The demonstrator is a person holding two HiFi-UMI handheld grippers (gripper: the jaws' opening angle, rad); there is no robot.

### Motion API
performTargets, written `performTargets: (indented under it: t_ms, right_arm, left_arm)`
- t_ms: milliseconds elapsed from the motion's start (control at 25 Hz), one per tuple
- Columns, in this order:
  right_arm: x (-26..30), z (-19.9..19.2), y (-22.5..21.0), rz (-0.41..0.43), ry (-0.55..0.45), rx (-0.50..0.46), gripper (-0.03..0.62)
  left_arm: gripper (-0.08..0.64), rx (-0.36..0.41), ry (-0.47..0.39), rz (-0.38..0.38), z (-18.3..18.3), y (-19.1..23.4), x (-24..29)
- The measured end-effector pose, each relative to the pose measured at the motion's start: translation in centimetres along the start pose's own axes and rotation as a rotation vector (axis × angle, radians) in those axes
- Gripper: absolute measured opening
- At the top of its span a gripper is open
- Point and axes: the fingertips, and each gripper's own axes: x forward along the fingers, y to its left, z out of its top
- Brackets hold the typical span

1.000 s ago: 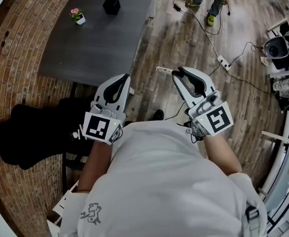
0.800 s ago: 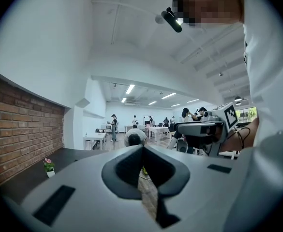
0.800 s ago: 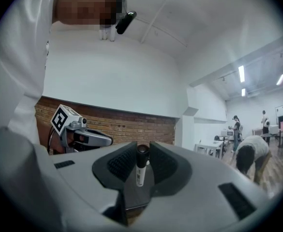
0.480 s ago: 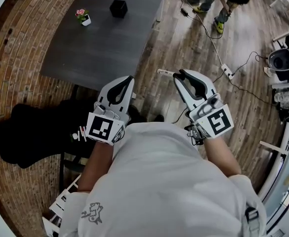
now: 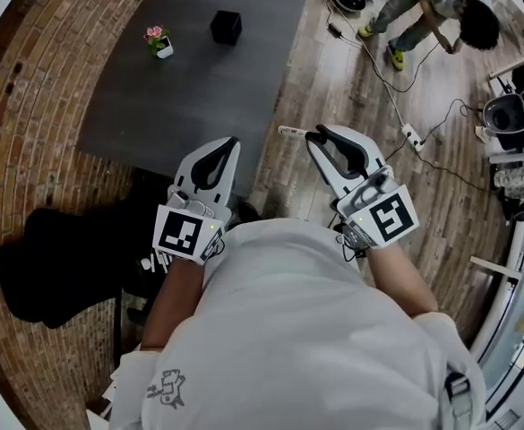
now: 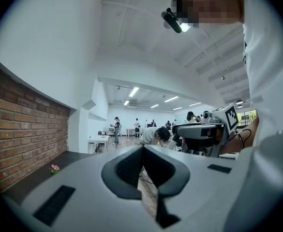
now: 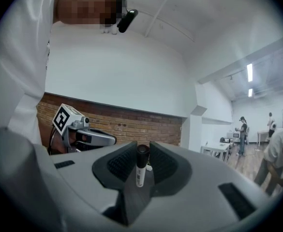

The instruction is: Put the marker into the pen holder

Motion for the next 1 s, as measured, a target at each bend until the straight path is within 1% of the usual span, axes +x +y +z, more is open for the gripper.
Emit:
performTargets:
  t_ms: [240,360,520,680,1000]
  right_arm:
    - [4.2,-0.3,1.4,-0.004,0.013,-0.001,0.084]
    - [6.0,-0.3,2.1,0.005,0.015,0.003,0.084]
    - [8.1,-0.6,2.6,0.033,0.026,-0.003,0.084]
    - [10.1,-1.0,1.8,0.056,0.031,-0.003,0.084]
    - [14.4,-1.9,-1.1,0.130,0.033,-0.001,0.084]
  left_arm:
    - [0.011,0.007,0.006,0.000,-0.3,4.1,-2.1]
    - [0.011,-0.014,0.015,0.014,-0.7,5.8,-2.9]
    - [0.011,-0.027,0.024,0.015,-1.5,7.0,-3.0]
    - [0.011,-0.030,0.026,0.031,-1.7,8.6,-2.5]
    - [0.011,-0.048,0.049,0.111,-2.2,12.1,-0.4]
